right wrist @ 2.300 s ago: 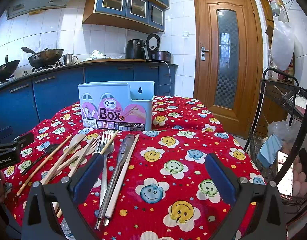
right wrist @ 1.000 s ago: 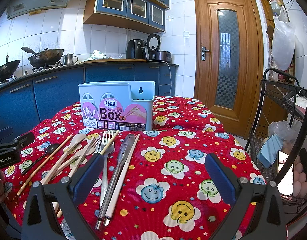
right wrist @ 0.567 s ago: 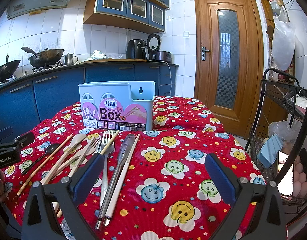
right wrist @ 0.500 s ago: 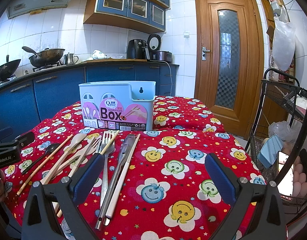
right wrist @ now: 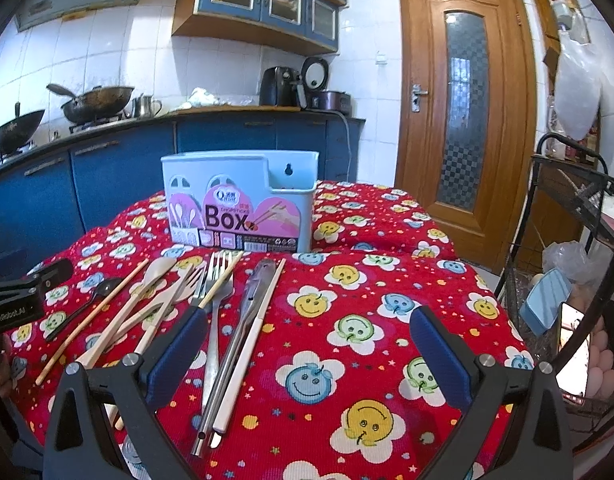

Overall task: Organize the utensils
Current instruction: 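Grasp the black spoon with the left tool while the right tool grasps a wooden chopstick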

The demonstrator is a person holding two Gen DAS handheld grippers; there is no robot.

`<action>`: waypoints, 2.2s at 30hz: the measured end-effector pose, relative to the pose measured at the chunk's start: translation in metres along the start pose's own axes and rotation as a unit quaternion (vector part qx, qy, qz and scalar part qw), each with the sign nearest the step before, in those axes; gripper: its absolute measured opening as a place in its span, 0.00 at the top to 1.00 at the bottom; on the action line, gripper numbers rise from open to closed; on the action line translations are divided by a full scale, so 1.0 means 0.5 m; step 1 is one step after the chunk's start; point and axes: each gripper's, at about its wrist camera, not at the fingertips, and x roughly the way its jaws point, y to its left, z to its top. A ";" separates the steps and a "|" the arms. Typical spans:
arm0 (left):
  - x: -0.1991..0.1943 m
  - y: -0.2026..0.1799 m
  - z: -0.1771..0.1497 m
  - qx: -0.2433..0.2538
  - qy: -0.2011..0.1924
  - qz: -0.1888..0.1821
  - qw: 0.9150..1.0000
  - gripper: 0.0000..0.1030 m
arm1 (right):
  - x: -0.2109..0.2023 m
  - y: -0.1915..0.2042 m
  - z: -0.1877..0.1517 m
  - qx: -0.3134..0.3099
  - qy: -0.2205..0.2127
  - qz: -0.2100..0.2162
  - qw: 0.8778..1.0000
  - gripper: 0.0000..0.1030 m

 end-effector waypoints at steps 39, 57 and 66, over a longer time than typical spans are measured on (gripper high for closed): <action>0.132 -0.053 0.082 0.069 0.276 -0.131 0.950 0.53 | 0.172 -0.008 0.087 0.015 0.302 0.122 0.945 0.78; 0.164 -0.048 0.070 0.073 0.324 -0.151 0.931 0.72 | 0.209 -0.002 0.094 0.027 0.330 0.141 0.933 0.92; 0.154 -0.055 0.067 0.109 0.340 -0.157 0.921 0.85 | 0.202 -0.017 0.096 0.006 0.350 0.121 0.929 0.93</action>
